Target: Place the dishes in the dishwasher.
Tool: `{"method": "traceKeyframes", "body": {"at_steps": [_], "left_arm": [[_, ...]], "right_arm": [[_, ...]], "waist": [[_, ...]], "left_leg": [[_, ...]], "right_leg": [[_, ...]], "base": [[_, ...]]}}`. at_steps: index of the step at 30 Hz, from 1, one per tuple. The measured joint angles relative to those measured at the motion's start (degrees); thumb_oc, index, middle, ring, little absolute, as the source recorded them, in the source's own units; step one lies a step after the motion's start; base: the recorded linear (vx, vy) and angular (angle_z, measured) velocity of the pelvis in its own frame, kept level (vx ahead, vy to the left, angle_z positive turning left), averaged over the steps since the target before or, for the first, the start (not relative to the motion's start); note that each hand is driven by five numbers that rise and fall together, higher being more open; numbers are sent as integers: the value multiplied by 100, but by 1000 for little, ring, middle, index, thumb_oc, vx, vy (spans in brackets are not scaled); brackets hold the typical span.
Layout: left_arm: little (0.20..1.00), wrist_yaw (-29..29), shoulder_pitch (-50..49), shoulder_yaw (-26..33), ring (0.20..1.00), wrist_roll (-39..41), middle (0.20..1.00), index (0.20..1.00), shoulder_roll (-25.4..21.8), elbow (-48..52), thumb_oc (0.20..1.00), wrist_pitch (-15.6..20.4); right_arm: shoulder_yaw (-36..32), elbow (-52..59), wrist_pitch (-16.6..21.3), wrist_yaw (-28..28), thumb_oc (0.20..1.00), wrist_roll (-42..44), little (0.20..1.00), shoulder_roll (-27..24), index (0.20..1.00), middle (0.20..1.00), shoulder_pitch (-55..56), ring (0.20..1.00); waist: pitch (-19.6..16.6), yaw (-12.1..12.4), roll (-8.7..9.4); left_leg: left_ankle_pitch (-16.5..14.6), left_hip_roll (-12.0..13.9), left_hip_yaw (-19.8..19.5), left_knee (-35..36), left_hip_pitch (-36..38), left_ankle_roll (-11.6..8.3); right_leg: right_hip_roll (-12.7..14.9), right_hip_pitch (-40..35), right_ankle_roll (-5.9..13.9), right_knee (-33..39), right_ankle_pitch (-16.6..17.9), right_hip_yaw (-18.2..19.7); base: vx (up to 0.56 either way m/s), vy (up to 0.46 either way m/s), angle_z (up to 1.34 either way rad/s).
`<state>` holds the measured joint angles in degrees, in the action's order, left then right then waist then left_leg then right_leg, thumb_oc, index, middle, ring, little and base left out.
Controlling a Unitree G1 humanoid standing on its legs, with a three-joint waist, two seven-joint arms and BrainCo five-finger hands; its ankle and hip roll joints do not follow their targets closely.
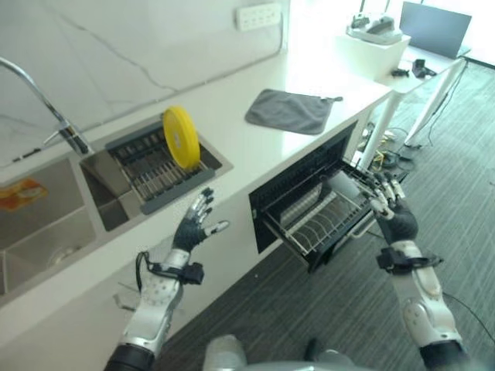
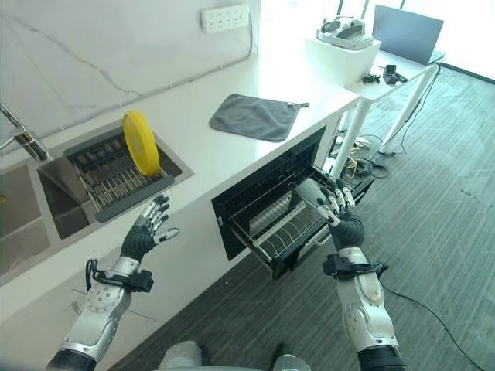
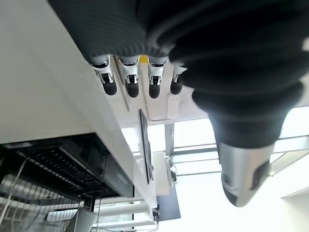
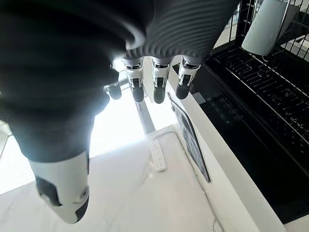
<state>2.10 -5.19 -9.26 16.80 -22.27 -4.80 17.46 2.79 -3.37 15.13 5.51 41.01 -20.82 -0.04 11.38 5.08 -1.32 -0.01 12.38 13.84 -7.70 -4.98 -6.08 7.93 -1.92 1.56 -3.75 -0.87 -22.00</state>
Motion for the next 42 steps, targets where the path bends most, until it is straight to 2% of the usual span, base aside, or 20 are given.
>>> {"method": "traceKeyframes", "body": {"at_steps": [2, 3, 5, 6, 7, 9, 11, 12, 13, 15, 18, 26, 31, 33, 35, 42], "left_arm": [[1000, 3, 39, 0, 1000, 1, 1000, 1000, -18, -35, 1000, 6], [1000, 4, 95, 0, 1000, 1, 1000, 1000, -22, -47, 1000, 6], [1000, -1, 210, 13, 1000, 0, 1000, 1000, -30, -43, 1000, 16], [1000, -3, 239, 13, 1000, -1, 1000, 1000, -23, -35, 1000, 16], [1000, -8, 260, 16, 1000, -1, 1000, 1000, -28, -33, 1000, 13], [1000, -41, 230, 20, 1000, 0, 1000, 1000, -139, -15, 1000, 0], [1000, -70, 227, 30, 1000, 0, 1000, 1000, -201, -11, 1000, -7], [1000, -72, 123, 50, 1000, 1, 1000, 1000, -294, 150, 1000, -13], [1000, -48, 56, 81, 1000, 0, 1000, 1000, -313, 208, 1000, -15], [1000, 14, -31, 82, 1000, 0, 1000, 1000, -299, 215, 1000, -31], [1000, 61, -147, 80, 1000, -20, 1000, 1000, -296, 250, 1000, -25], [1000, 134, -138, 145, 1000, -344, 1000, 1000, -312, 568, 1000, 13], [1000, 223, -129, 509, 1000, -345, 1000, 1000, -342, 905, 1000, 69], [1000, 360, -92, 529, 1000, -341, 1000, 1000, -357, 933, 1000, 70], [1000, 631, -99, 529, 1000, -334, 1000, 1000, -416, 1058, 1000, 70], [1000, 1163, -93, 541, 1000, -183, 1000, 1000, -610, 1261, 1000, 70]], "right_arm": [[104, -50, -13, -8, 1000, -18, 1000, 38, 1000, 1000, 59, 1000], [145, -14, -25, 6, 1000, -92, 1000, 39, 1000, 1000, 160, 1000], [149, 6, -48, 37, 1000, -163, 1000, 25, 1000, 1000, 214, 1000], [122, 20, -58, 68, 1000, -164, 1000, 24, 1000, 1000, 252, 1000], [137, 25, -98, 97, 1000, -164, 1000, 27, 1000, 1000, 327, 1000], [245, 35, -127, 222, 1000, -195, 1000, 47, 1000, 1000, 370, 1000], [304, 59, -134, 257, 1000, -230, 1000, 87, 1000, 1000, 365, 1000], [371, 203, -139, 265, 1000, -339, 1000, 231, 1000, 1000, 281, 1000], [392, 205, -140, 245, 1000, -392, 1000, 254, 1000, 1000, 198, 1000], [410, 206, -139, 218, 1000, -403, 1000, 248, 1000, 1000, 51, 1000], [467, 210, -124, 150, 1000, -502, 1000, 227, 1000, 1000, -143, 1000], [541, 452, 190, -224, 1000, -669, 1000, 172, 1000, 1000, -592, 1000], [564, 583, 212, -345, 1000, -878, 1000, 113, 1000, 1000, -808, 1000], [568, 587, 189, -394, 1000, -883, 1000, 81, 1000, 1000, -1147, 1000], [584, 438, -76, -448, 1000, -827, 1000, 85, 1000, 1000, -1885, 1000], [550, 160, -348, -680, 1000, -821, 1000, 15, 1000, 1000, -2169, 1000]], "waist": [[3, -36, -52], [-7, -75, -36], [-29, -90, -60], [-64, -140, -169], [-63, -151, -105], [-90, -41, 35], [-108, -12, 98], [-117, 130, 138], [-118, 264, 138], [-118, 383, 135], [-118, 532, 127], [-117, 698, 111], [-115, 988, 78], [-121, 1143, 69], [-114, 1354, 123], [-95, 1578, 310]], "left_leg": [[25, 82, 321, 335, 20, -30], [65, 14, 412, 378, 28, 17], [96, -65, 411, 346, 156, 53], [185, -82, 430, 486, 265, 121], [357, -208, 434, 599, 322, 250], [527, -457, 456, 702, 418, 411], [511, -589, 466, 785, 479, 435], [631, -796, 418, 889, 550, 525], [631, -827, 393, 934, 556, 526], [641, -838, 264, 966, 572, 517], [643, -819, 176, 988, 599, 491], [727, -763, -116, 1154, 605, 380], [738, -773, -279, 1170, 581, 364], [740, -823, -403, 1172, 593, 354], [778, -879, -602, 1142, 578, 372], [782, -962, -865, 1134, 480, 368]], "right_leg": [[39, -101, 26, 8, -8, -153], [131, -133, 76, 9, -28, -202], [256, -128, 227, -22, -3, -198], [261, -154, 327, -32, 33, -205], [367, -172, 423, -42, 34, -192], [568, -208, 579, -12, 81, -73], [660, -254, 594, 23, 84, -68], [761, -363, 702, 174, 203, -89], [761, -410, 768, 216, 246, -92], [708, -570, 852, 406, 294, -182], [608, -719, 855, 550, 292, -252], [488, -883, 822, 612, 228, -537], [471, -961, 830, 617, 184, -709], [451, -1121, 838, 721, 180, -873], [434, -1236, 867, 780, 150, -919], [445, -1311, 836, 793, 69, -992]], "base": [[61, 223, 11], [82, 226, 7], [79, 156, -6], [64, 106, 1], [69, 99, 5], [55, 58, -8], [-17, 61, 15], [-40, 44, 30], [14, 27, 35], [-6, 10, 24], [-12, -4, 14], [3, -16, 17], [28, -14, 17], [131, -35, 34], [90, -20, 45], [59, -10, 22]]}}
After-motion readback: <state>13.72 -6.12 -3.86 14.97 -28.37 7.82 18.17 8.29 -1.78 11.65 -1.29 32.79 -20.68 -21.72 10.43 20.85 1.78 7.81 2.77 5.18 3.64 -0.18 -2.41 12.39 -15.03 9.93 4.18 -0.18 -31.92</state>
